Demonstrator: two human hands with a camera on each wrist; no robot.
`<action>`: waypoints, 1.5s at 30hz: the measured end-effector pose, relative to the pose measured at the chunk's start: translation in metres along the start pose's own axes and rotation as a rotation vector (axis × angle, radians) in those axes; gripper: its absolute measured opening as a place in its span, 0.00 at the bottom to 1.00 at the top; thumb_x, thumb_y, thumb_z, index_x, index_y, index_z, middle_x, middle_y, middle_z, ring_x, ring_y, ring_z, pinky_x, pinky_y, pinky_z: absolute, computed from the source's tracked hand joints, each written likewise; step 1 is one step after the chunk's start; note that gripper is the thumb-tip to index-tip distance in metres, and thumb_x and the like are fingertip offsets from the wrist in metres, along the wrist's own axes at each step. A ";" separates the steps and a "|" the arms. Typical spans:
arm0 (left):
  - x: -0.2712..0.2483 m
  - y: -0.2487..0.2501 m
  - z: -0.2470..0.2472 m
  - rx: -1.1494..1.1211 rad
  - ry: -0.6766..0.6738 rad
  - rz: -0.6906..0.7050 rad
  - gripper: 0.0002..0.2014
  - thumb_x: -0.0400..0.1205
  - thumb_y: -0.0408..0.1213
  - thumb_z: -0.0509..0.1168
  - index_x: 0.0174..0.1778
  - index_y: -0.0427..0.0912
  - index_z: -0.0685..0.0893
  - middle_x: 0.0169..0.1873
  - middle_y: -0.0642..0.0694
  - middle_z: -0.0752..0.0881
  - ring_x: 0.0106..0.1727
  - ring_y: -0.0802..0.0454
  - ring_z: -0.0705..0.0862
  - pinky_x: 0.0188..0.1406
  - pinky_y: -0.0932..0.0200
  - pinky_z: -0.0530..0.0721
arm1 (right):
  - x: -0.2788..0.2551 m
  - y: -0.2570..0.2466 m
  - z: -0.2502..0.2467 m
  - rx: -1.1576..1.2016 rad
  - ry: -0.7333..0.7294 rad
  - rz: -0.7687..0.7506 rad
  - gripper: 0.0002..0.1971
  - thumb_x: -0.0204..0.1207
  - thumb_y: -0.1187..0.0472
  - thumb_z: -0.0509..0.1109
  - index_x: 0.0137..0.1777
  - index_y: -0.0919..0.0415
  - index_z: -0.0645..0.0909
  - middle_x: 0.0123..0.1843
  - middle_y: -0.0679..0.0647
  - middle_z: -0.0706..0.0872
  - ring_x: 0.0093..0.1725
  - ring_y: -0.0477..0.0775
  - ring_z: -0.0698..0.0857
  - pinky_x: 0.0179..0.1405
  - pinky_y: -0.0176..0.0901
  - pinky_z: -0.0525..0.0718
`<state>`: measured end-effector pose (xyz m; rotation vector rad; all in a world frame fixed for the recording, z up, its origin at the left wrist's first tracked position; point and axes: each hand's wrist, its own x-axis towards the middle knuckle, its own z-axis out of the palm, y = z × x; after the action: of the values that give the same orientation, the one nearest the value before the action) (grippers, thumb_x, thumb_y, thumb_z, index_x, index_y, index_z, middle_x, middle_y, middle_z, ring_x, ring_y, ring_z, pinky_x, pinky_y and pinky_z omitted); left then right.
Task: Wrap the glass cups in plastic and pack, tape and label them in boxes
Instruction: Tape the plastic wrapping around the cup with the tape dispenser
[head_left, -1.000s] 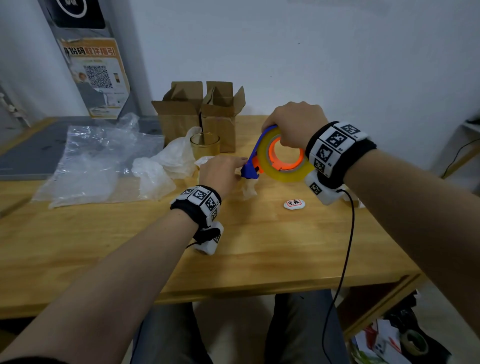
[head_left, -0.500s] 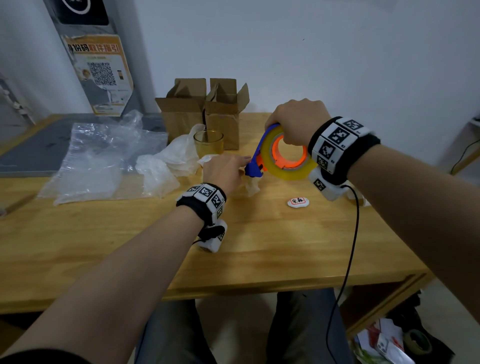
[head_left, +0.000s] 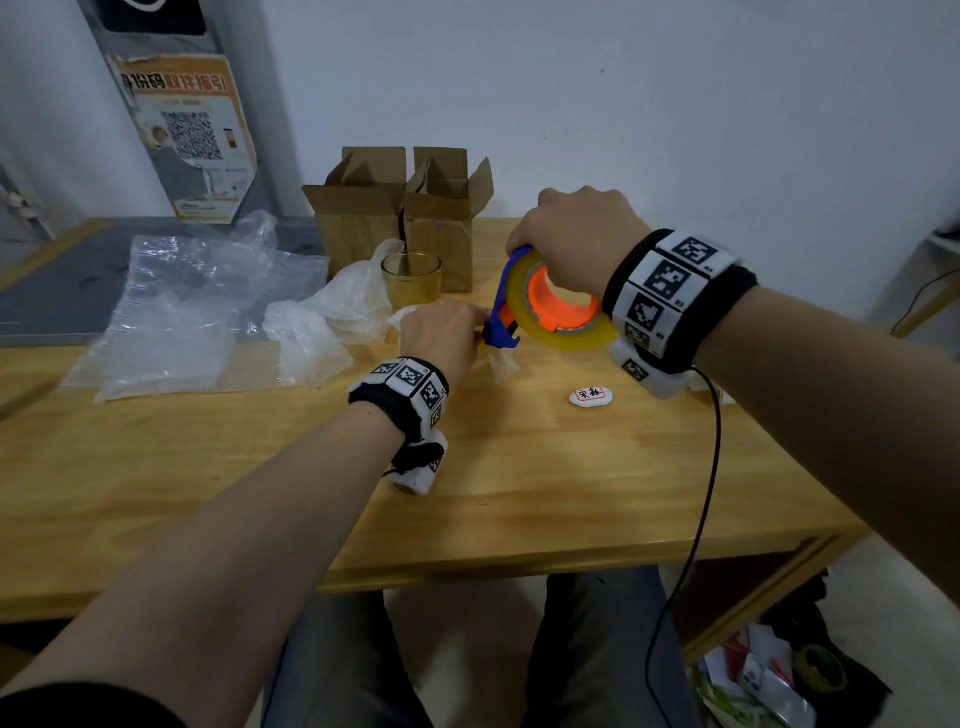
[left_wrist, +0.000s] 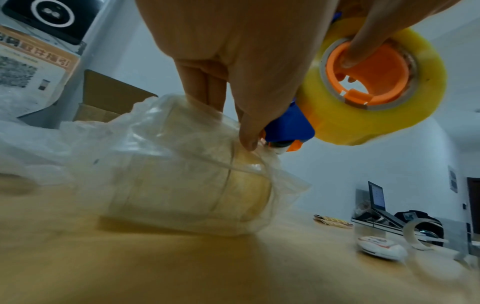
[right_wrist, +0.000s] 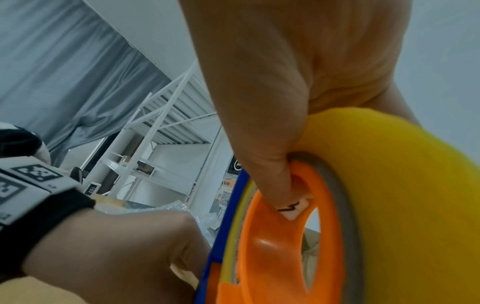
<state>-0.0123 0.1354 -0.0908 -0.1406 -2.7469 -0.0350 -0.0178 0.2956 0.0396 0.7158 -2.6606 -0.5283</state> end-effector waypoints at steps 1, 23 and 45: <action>0.000 0.003 0.000 0.037 -0.011 0.013 0.16 0.90 0.42 0.62 0.69 0.66 0.85 0.49 0.48 0.90 0.55 0.41 0.89 0.41 0.53 0.74 | -0.002 0.000 0.000 -0.005 -0.003 0.008 0.24 0.87 0.67 0.64 0.74 0.40 0.82 0.66 0.59 0.82 0.58 0.69 0.85 0.43 0.53 0.73; 0.055 -0.001 -0.029 -0.423 -0.379 -0.148 0.18 0.85 0.34 0.68 0.68 0.54 0.89 0.72 0.49 0.86 0.73 0.45 0.83 0.72 0.46 0.82 | 0.016 0.098 0.158 1.561 -0.189 1.098 0.22 0.79 0.64 0.78 0.70 0.67 0.77 0.62 0.71 0.83 0.58 0.78 0.87 0.56 0.81 0.87; 0.072 0.002 -0.007 -0.168 -0.369 -0.151 0.11 0.81 0.35 0.75 0.58 0.52 0.92 0.54 0.47 0.91 0.57 0.42 0.89 0.58 0.44 0.89 | 0.115 0.069 0.234 1.632 -0.346 0.898 0.19 0.78 0.56 0.75 0.68 0.58 0.82 0.75 0.62 0.84 0.71 0.68 0.85 0.70 0.67 0.85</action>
<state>-0.0758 0.1436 -0.0572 0.0191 -3.1154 -0.3108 -0.2353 0.3518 -0.1099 -0.4286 -2.7674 1.9868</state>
